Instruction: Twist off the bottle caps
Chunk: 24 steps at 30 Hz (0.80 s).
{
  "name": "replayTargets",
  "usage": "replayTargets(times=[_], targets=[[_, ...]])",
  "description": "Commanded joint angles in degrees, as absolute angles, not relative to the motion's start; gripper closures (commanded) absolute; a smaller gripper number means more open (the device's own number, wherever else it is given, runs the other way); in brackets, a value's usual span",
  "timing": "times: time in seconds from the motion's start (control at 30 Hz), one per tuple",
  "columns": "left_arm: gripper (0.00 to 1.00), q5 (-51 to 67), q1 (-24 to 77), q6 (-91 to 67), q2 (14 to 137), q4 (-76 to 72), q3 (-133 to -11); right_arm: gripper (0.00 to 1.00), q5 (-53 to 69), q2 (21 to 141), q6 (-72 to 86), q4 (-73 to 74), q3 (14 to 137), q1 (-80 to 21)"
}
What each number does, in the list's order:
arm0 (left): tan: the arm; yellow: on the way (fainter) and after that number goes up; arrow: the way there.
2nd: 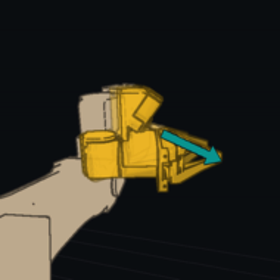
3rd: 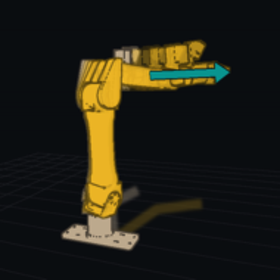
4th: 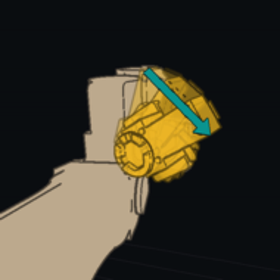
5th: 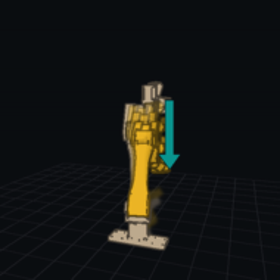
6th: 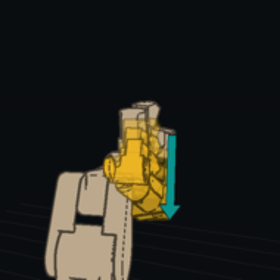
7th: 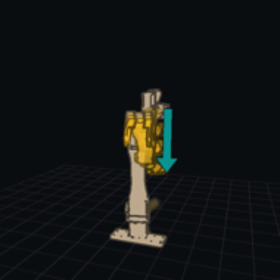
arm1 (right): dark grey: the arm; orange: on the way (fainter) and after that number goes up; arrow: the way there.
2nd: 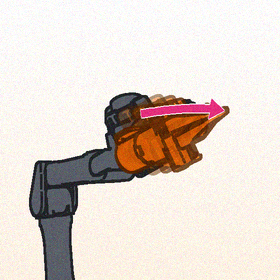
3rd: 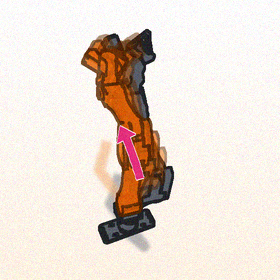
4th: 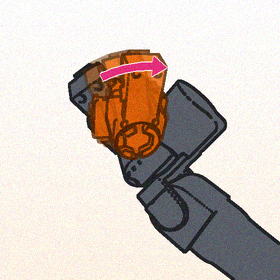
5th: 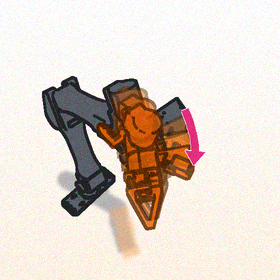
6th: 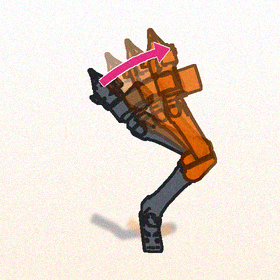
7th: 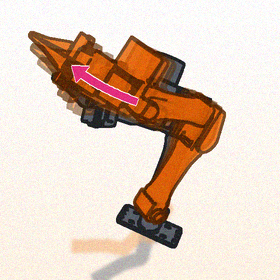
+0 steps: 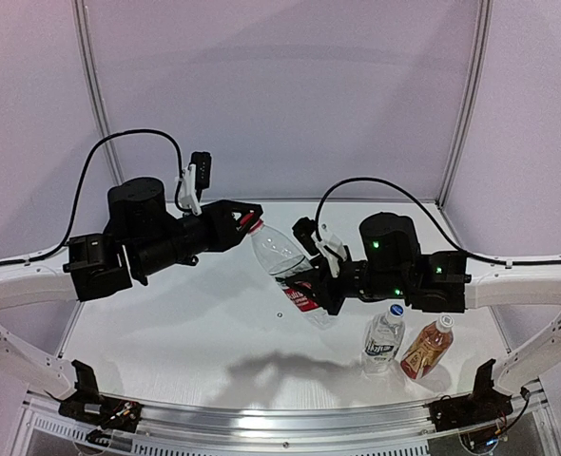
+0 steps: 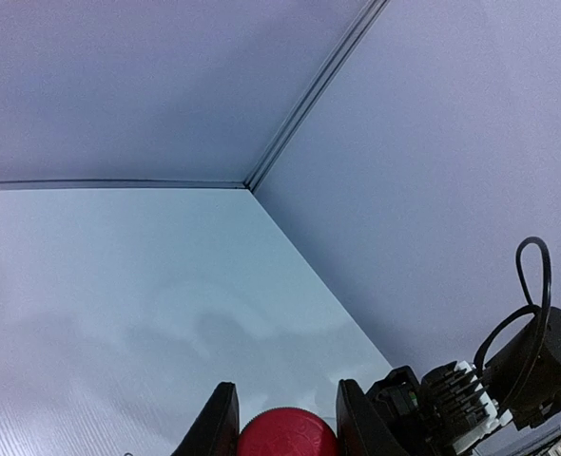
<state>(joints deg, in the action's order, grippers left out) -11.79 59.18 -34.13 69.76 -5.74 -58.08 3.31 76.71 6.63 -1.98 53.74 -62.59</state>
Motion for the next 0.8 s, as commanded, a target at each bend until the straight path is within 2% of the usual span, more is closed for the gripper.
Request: replayTargets(times=[0.0,0.17,0.3,0.37,0.57,0.7,0.77], targets=[[0.84,-6.95,57.96,-34.33,72.30,-4.95,-60.72,0.84,5.09,76.38,5.35,-3.92,54.95,-62.71],[0.60,-6.09,58.23,-36.45,73.21,-5.80,-60.97,0.85,0.39,74.40,5.66,-7.13,53.50,-62.67],[0.51,-5.57,58.27,-36.65,73.30,-6.15,-62.45,0.85,-3.53,72.97,4.84,-12.55,50.93,-62.68],[0.44,-5.34,58.27,-36.29,73.30,-6.07,-63.42,0.85,-4.56,73.17,4.00,-13.37,50.71,-62.70],[0.03,-4.30,58.23,-31.29,71.70,-6.45,-64.82,0.85,-7.60,73.77,2.58,-13.27,51.50,-62.66],[0.01,-7.96,57.97,-26.16,68.26,-2.53,-64.84,0.88,-7.63,74.30,2.28,-12.43,52.28,-62.40],[0.01,-5.89,57.66,-21.52,66.14,-2.04,-63.49,0.88,-6.44,74.48,2.35,-11.85,52.68,-62.04]])
